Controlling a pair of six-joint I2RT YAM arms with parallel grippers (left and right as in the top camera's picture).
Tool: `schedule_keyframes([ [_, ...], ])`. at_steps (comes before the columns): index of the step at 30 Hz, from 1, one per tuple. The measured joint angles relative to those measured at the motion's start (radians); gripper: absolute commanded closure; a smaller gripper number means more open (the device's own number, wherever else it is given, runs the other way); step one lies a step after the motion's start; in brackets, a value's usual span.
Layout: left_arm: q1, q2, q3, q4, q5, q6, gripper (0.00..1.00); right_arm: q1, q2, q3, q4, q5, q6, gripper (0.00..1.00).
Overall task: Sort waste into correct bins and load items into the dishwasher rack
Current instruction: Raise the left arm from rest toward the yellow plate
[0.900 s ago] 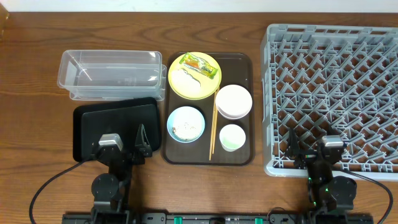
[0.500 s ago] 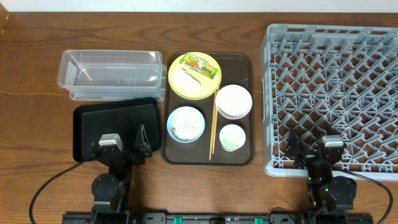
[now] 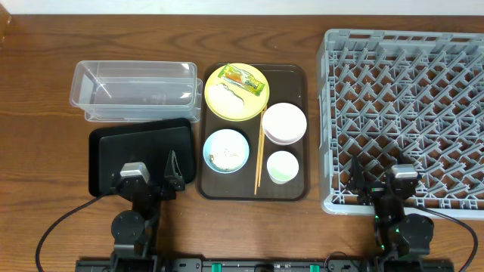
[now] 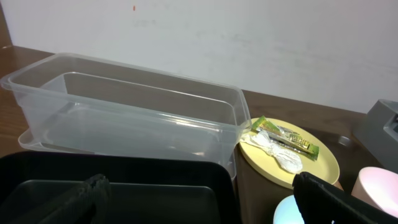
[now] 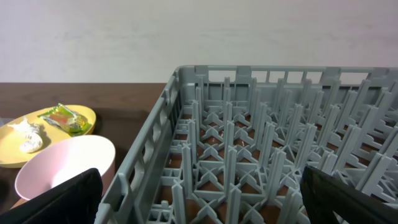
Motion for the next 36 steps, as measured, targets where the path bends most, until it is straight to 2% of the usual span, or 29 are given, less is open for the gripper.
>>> schedule_keyframes([
  [29,0.000,0.000,0.000,0.000,0.003,0.000,0.04,0.000,0.000,0.000,0.000,0.001,0.001,0.01],
  [36,0.000,0.049,0.028,-0.064,0.029,-0.054,0.04,0.000,0.005,0.000,-0.005,0.006,0.029,0.01],
])
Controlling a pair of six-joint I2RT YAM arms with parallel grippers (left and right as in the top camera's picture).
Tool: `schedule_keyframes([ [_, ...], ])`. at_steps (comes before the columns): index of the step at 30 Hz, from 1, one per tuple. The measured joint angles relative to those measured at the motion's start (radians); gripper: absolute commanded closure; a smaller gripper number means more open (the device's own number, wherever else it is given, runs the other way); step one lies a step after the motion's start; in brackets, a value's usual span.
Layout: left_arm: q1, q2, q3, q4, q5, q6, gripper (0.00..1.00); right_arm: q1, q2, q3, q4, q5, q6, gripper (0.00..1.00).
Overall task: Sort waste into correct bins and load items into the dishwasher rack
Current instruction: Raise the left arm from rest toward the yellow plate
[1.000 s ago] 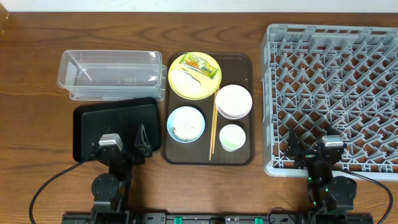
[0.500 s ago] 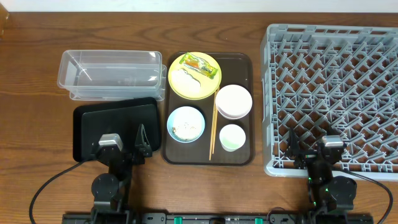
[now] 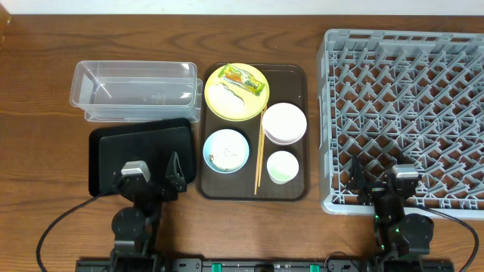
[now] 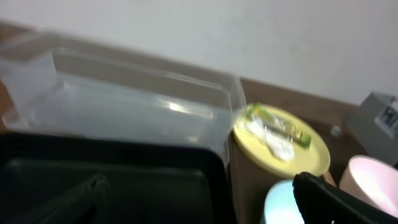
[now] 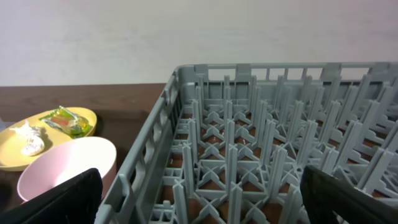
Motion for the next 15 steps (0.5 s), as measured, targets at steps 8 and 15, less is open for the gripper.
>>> schedule_keyframes([
  [8,0.000,0.246,0.159,-0.181,0.000,-0.021,0.04,0.000,0.153,0.089,-0.082,0.021,0.014,0.01],
  [15,0.000,0.554,0.478,-0.401,0.000,-0.026,0.04,0.000,0.441,0.332,-0.193,0.031,0.016,0.01],
])
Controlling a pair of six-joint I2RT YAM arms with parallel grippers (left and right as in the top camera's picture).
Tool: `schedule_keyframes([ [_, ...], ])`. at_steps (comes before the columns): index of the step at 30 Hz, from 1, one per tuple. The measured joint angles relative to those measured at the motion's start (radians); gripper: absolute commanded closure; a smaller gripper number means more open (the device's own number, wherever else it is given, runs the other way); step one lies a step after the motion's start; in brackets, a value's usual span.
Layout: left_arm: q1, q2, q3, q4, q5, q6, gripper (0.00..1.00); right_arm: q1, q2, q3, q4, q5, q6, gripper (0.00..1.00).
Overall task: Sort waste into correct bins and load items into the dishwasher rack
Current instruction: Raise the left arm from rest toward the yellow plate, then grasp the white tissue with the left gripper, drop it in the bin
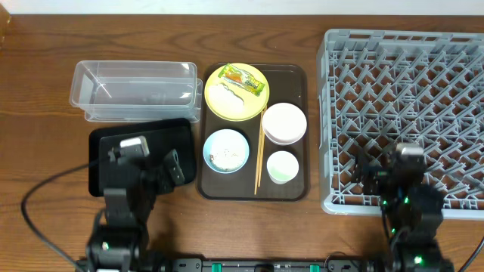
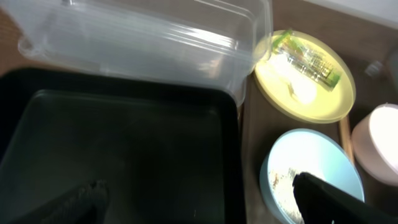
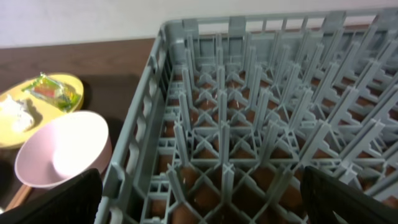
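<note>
On a brown tray (image 1: 293, 78) lie a yellow plate (image 1: 236, 102) with a green wrapper (image 1: 243, 78) and crumpled tissue (image 1: 225, 92), a pink bowl (image 1: 283, 123), a crumb-strewn blue plate (image 1: 226, 149), a pale green cup (image 1: 281, 167) and chopsticks (image 1: 259, 155). The grey dishwasher rack (image 1: 408, 83) stands at the right. A clear bin (image 1: 136, 91) and a black bin (image 1: 162, 132) sit at the left. My left gripper (image 1: 144, 160) hangs open over the black bin (image 2: 124, 143), its right finger over the blue plate (image 2: 311, 162). My right gripper (image 3: 199, 202) is open and holds nothing above the rack's front rows (image 3: 261, 112).
The clear bin (image 2: 143, 37) lies just beyond the black one, its near wall touching it. The rack's left wall (image 3: 140, 130) stands between my right gripper and the pink bowl (image 3: 62, 149). Cables trail from both arms toward the table's front edge.
Both arms stand higher and farther from the front edge, and both wrist views look more steeply down. The left gripper is now over the black bin, the right over the rack. Nothing on the table has shifted.
At first both grippers sat low and open at the table's front, looking level across the bins and the rack. The left view then tipped slightly down. Now both hang open over the black bin and the rack; nothing has been held.
</note>
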Motion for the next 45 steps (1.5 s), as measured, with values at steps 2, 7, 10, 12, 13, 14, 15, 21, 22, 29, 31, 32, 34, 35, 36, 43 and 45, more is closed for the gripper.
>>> schedule_keyframes([
  [2,0.000,0.118,0.106,-0.130,0.008,0.000,0.04,0.000,0.102,0.092,-0.060,0.002,0.000,0.01],
  [7,0.000,0.322,0.291,-0.362,0.024,0.000,0.04,0.000,0.282,0.245,-0.203,0.008,0.000,0.01],
  [10,0.000,0.412,0.377,-0.441,0.037,0.000,0.04,0.000,0.374,0.321,-0.268,0.009,0.001,0.01],
  [12,0.000,0.445,0.401,-0.449,0.055,0.000,0.04,0.000,0.409,0.350,-0.288,0.008,0.002,0.01],
  [13,0.000,0.454,0.404,-0.441,0.068,0.000,0.04,0.000,0.422,0.361,-0.291,0.009,0.002,0.01],
  [14,0.000,0.459,0.405,-0.427,0.081,0.000,0.04,0.000,0.429,0.367,-0.291,0.009,0.002,0.01],
  [15,0.000,0.463,0.405,-0.404,0.101,-0.001,0.04,0.000,0.433,0.371,-0.290,0.008,0.003,0.01],
  [21,-0.002,0.477,0.407,-0.204,0.212,-0.002,0.06,0.000,0.434,0.373,-0.283,0.009,0.003,0.01],
  [22,-0.006,0.483,0.407,-0.172,0.222,-0.004,0.06,0.000,0.434,0.373,-0.283,0.008,0.003,0.01],
  [29,-0.067,0.634,0.504,-0.031,0.208,-0.024,0.08,0.000,0.435,0.373,-0.281,0.008,0.003,0.01],
  [31,-0.092,0.695,0.549,0.004,0.194,-0.027,0.08,0.000,0.435,0.373,-0.280,0.008,0.004,0.01],
  [32,-0.106,0.723,0.569,0.022,0.186,-0.027,0.09,0.000,0.435,0.373,-0.281,0.008,0.004,0.01],
  [34,-0.139,0.790,0.607,0.067,0.164,-0.027,0.08,0.000,0.435,0.373,-0.280,0.008,0.004,0.01],
  [35,-0.156,0.822,0.621,0.093,0.156,-0.027,0.09,0.000,0.435,0.373,-0.281,0.008,0.004,0.01],
  [36,-0.174,0.854,0.631,0.121,0.148,-0.027,0.09,0.000,0.435,0.373,-0.281,0.009,0.004,0.01],
  [43,-0.280,1.036,0.635,0.256,0.116,-0.028,0.09,0.000,0.435,0.373,-0.281,0.009,0.004,0.01],
  [45,-0.302,1.089,0.635,0.273,0.099,-0.028,0.09,0.000,0.435,0.373,-0.281,0.009,0.004,0.01],
])
